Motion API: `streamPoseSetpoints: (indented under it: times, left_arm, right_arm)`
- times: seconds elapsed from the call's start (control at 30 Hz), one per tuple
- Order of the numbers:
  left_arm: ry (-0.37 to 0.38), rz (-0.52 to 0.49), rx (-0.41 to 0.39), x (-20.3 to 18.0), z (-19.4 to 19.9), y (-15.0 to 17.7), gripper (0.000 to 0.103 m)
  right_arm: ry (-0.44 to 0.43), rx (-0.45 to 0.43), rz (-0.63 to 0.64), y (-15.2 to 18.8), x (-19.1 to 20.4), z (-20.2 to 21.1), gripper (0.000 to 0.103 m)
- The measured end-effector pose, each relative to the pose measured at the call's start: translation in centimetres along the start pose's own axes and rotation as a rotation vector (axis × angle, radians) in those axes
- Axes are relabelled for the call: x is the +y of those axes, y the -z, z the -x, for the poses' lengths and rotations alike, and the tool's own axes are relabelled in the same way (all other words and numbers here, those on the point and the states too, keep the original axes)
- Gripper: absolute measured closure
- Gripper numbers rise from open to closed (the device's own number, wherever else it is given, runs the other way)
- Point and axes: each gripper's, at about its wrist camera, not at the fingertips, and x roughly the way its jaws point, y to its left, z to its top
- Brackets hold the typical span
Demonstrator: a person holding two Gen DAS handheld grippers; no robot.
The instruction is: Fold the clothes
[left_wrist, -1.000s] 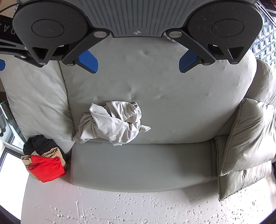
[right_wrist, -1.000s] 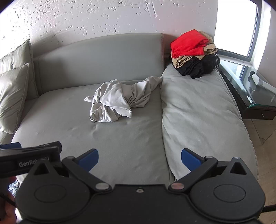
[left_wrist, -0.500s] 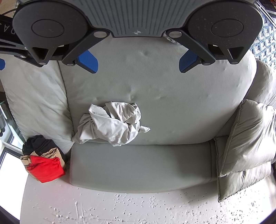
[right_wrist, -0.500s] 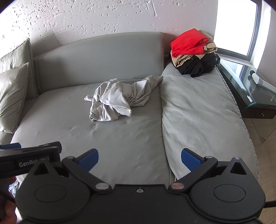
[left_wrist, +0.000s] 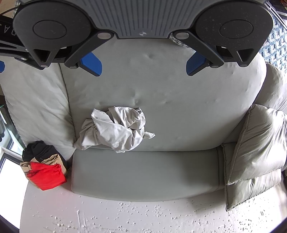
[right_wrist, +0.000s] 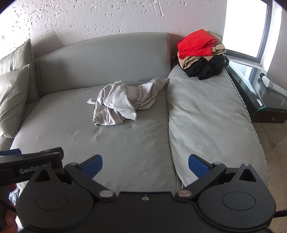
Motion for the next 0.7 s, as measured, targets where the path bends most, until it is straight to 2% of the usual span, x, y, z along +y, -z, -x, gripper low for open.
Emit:
streamPoseSetpoints:
  times: [0.3, 0.4, 0.7]
  left_arm:
    - [-0.004, 0.001, 0.006, -0.1, -0.3, -0.1, 0.003]
    - [0.02, 0.01, 0.023, 0.4, -1.0, -0.2, 0.002]
    - [-0.044, 0.079, 0.021, 3.2, -4.2, -0.9, 0.002]
  right_arm:
    - [-0.003, 0.007, -0.004, 0.0, 0.0, -0.3, 0.0]
    - [-0.01, 0.009, -0.006, 0.0, -0.2, -0.6, 0.0]
    - [-0.016, -0.068, -0.089, -0.3, -2.1, -1.8, 0.0]
